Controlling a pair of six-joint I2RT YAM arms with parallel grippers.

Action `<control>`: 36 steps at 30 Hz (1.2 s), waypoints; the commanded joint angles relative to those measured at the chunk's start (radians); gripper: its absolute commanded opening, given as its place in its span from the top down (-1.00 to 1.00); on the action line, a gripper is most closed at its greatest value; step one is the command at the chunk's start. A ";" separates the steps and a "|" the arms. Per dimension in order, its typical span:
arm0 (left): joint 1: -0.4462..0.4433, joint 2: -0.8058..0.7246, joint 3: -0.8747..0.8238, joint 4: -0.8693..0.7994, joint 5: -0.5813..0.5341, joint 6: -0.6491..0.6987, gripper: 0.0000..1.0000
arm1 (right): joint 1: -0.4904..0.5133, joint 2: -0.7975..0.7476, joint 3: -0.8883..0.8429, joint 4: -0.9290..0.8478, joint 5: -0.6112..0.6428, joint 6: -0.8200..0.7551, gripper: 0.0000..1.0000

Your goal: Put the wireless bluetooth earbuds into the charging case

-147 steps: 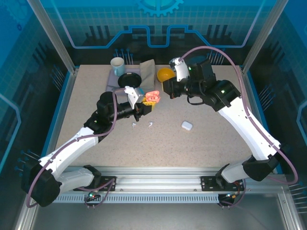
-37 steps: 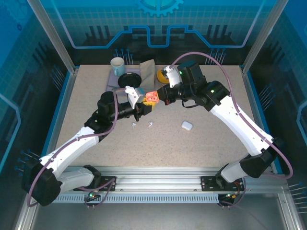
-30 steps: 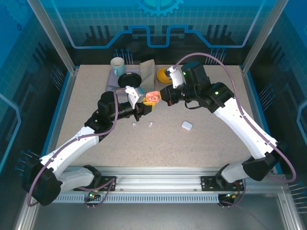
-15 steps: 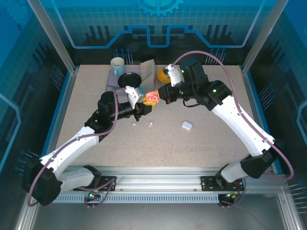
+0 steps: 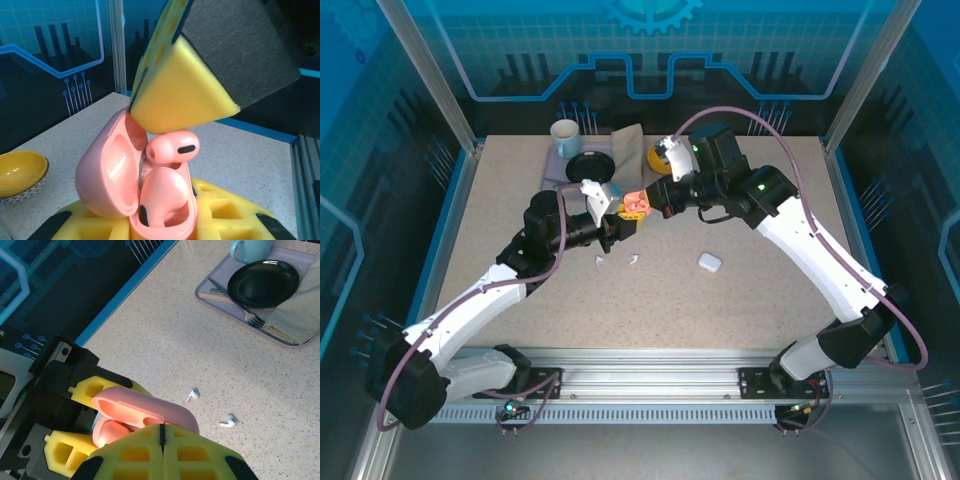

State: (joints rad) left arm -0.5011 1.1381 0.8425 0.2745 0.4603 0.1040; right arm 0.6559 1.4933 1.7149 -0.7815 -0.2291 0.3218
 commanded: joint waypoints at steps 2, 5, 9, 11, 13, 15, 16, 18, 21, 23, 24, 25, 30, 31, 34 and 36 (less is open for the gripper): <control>0.004 -0.005 0.023 0.026 -0.001 0.003 1.00 | -0.002 -0.051 -0.016 -0.039 -0.014 -0.021 0.93; 0.004 -0.007 0.023 0.022 -0.003 0.005 1.00 | -0.005 -0.061 -0.023 -0.042 -0.011 -0.024 0.93; 0.005 -0.008 0.021 0.025 -0.002 0.004 1.00 | -0.012 -0.071 -0.026 -0.016 -0.008 -0.006 0.92; 0.004 -0.009 0.020 0.026 -0.001 0.003 1.00 | -0.013 -0.079 -0.024 0.000 0.003 0.007 0.91; 0.004 -0.009 0.019 0.026 0.000 0.002 1.00 | -0.016 -0.083 -0.014 0.012 0.023 0.020 0.88; 0.005 -0.006 0.020 0.025 0.004 0.003 1.00 | -0.020 -0.074 0.010 0.012 0.050 0.033 0.85; 0.005 -0.008 0.020 0.023 0.006 0.003 1.00 | -0.023 -0.066 0.027 0.009 0.060 0.040 0.84; 0.006 -0.005 0.023 0.022 0.011 0.003 1.00 | -0.033 -0.023 0.093 -0.025 0.073 0.043 0.78; 0.004 -0.009 0.025 0.018 0.018 0.005 1.00 | -0.032 0.060 0.209 -0.089 0.090 0.032 0.72; 0.005 -0.010 0.027 0.014 0.023 0.008 1.00 | -0.031 0.125 0.297 -0.137 0.091 0.024 0.66; 0.005 -0.011 0.027 0.014 0.026 0.006 1.00 | -0.030 0.157 0.344 -0.164 0.095 0.018 0.64; 0.004 -0.010 0.028 0.014 0.029 0.007 1.00 | -0.030 0.189 0.383 -0.187 0.101 0.015 0.63; 0.003 -0.010 0.032 0.011 0.033 0.002 1.00 | -0.029 0.324 0.557 -0.292 0.101 -0.009 0.60; 0.004 -0.010 0.033 0.012 0.034 0.000 1.00 | -0.028 0.345 0.583 -0.311 0.096 -0.013 0.60; 0.005 -0.010 0.030 0.018 0.027 -0.001 1.00 | -0.026 0.398 0.646 -0.364 0.074 -0.024 0.60; 0.004 -0.009 0.029 0.020 0.016 0.000 1.00 | -0.021 0.417 0.668 -0.396 0.061 -0.035 0.61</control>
State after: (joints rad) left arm -0.5011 1.1381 0.8425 0.2745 0.4686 0.1040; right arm 0.6338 1.8942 2.3280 -1.0748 -0.1398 0.3157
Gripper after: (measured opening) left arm 0.227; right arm 0.196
